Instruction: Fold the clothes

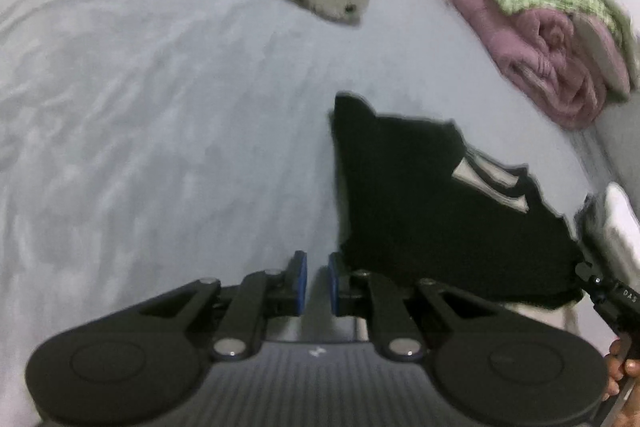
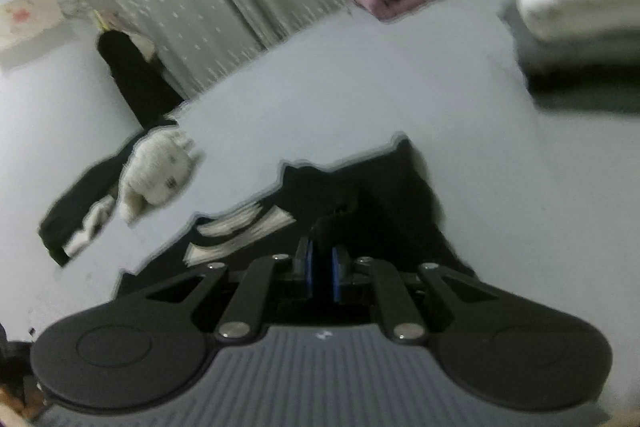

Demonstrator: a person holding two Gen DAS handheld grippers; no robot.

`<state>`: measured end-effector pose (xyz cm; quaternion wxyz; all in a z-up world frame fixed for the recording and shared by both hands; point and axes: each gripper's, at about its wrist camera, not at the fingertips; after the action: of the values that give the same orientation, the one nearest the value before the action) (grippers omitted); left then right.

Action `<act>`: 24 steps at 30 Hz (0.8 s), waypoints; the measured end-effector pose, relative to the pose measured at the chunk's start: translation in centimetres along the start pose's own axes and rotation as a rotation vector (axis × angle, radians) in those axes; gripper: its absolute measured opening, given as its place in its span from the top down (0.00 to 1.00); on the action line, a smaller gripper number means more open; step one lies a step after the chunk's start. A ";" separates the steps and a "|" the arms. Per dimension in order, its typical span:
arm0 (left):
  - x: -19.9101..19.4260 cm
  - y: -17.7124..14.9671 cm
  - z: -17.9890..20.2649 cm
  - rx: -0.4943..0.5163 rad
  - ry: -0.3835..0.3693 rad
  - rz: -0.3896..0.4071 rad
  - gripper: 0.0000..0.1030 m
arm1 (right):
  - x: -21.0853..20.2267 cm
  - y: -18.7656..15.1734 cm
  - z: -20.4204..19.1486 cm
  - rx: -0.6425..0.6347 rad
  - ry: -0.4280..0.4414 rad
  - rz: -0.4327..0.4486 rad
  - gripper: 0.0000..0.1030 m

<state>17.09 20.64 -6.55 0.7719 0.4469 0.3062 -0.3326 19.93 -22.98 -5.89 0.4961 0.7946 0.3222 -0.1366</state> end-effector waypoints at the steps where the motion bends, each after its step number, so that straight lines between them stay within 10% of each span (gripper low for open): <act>1: -0.1 -0.1 0.1 0.011 0.005 -0.009 0.89 | 0.0 -0.4 0.4 -0.004 -0.015 -0.018 0.86; 7: -0.8 -0.2 -0.5 0.061 -0.024 -0.086 0.88 | -1.9 -0.4 1.8 -0.004 -0.002 -0.023 0.78; 11: -1.4 0.2 -1.5 -0.018 -0.062 -0.069 0.85 | -2.8 1.0 1.9 0.005 0.008 0.035 0.55; 21: -1.3 0.5 -0.5 -0.052 -0.090 0.024 0.83 | 3.2 2.2 0.0 -0.142 -0.078 0.001 0.55; 24: -1.3 0.6 -0.4 -0.066 -0.100 0.055 0.84 | 3.8 1.7 -0.8 -0.207 -0.097 0.026 0.83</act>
<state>16.71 21.53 -5.38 0.8096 0.4122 0.2655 -0.3229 23.81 -21.38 -6.40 0.5924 0.7356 0.2998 -0.1344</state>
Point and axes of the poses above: each gripper's, at about its wrist camera, not at the fingertips, and x roughly the way its jaws point, z to its right, y to its top, and after that the axes turned 2 degrees about -x, right-handed
